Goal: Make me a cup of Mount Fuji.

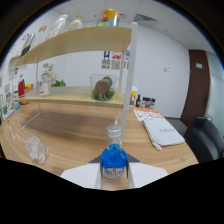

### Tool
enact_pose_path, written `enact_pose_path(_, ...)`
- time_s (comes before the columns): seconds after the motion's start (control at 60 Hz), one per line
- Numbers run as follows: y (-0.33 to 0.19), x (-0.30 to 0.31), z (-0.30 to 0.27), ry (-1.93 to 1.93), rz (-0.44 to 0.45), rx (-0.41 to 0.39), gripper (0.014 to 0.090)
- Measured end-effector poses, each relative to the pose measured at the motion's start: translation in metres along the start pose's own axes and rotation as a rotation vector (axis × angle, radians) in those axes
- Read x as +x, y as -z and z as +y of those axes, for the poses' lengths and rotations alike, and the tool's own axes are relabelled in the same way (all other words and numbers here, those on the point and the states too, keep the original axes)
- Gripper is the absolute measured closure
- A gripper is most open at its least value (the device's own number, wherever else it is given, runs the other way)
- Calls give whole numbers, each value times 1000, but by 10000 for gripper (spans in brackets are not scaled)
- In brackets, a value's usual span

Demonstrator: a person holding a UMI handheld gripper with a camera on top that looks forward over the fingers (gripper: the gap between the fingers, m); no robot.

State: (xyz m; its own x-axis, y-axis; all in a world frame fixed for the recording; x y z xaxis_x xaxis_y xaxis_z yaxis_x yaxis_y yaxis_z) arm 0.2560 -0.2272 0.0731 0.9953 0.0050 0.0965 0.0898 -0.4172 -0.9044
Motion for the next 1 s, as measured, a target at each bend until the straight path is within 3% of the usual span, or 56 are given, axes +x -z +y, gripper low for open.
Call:
enact_pose_path(0.2, -17, 18, 43, -62, -9, -114, 688)
enact_pose_path(0.283, -22, 21, 41, -77, -16, -110, 688)
enact_pose_path(0.533, -23, 19, 60, -63, -27, -214, 681)
enact_pose_path(0.7, -20, 22, 66, -61, -16, -235, 666)
enact_pose_path(0.833, -10, 26, 66, -38, 17, -229, 557)
enact_pose_path(0.933, 8, 19, 44, -68, 20, -183, 269)
enact_pose_path(0.967, 16, 18, 35, -76, 31, -164, 199)
enact_pose_path(1.0, 23, 19, 24, -79, 53, -143, 184)
